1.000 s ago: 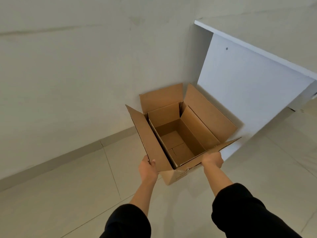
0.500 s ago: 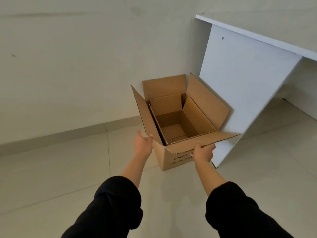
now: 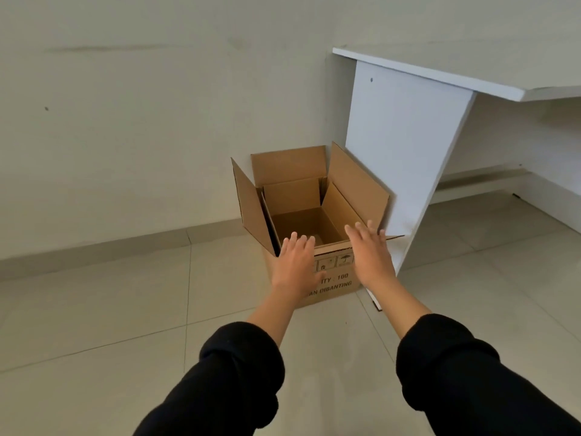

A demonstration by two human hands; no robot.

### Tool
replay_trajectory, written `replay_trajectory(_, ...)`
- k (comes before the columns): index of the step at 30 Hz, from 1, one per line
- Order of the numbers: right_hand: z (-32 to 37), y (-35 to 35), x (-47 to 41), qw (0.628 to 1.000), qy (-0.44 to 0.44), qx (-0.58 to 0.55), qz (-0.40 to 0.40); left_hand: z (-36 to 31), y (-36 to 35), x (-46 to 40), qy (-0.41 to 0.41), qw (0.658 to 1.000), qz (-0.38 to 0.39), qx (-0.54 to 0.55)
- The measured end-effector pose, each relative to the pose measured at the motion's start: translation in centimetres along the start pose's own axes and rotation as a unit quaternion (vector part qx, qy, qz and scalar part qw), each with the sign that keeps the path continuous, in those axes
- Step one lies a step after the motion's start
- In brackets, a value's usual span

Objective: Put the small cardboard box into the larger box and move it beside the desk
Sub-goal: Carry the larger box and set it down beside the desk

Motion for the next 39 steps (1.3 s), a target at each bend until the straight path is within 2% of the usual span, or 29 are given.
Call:
replay_trajectory(4, -0.7, -1.6, -3.3, 0.993, 0.06, 0.079, 0.061, 0.9, -2.4, -3.2, 0.084, 0.991, 0.078, -0.063)
replay_trajectory(7, -1.4, -3.9, -5.1, 0.983, 0.099, 0.126, 0.092, 2.1, -4.7, -4.0, 0.103, 0.984, 0.121, -0.076)
replay_trajectory(11, -2.8, -7.7, -6.0, 0.979, 0.097, 0.106, 0.145, 2.8, -7.6, -5.7, 0.086, 0.982, 0.105, -0.131)
replay_trajectory(17, -3.2, -8.9, -9.9, 0.983, 0.114, 0.104, 0.098, 3.5, -8.0, -9.8, 0.068, 0.981, 0.058, -0.171)
replay_trajectory(24, -3.4, -8.2, -9.1, 0.986, 0.099, 0.09, 0.097, 2.8, -8.1, -9.3, 0.066, 0.981, 0.058, -0.171)
replay_trajectory(29, -3.0, -8.2, -8.1, 0.984, 0.096, 0.077, 0.125, 3.4, -8.4, -8.0, 0.09, 0.983, 0.078, -0.138)
replay_trajectory(34, -3.1, -7.9, -9.4, 0.979, 0.074, 0.069, 0.177, 3.3, -6.8, -9.0, 0.081, 0.984, 0.093, -0.13)
replay_trajectory(39, -1.8, -7.1, -9.3, 0.971, 0.1, 0.117, 0.184, 3.2, -5.8, -8.5, 0.061, 0.987, 0.08, -0.127)
Point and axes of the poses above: each hand's wrist, its own x-axis away from the middle knuckle, its own y-axis out of the back of the hand, z = x × y, the point moved 8 cm from there along -x, towards the middle knuckle, and after that the axes turned 6 degrees about -y, right-handed, at the moved point
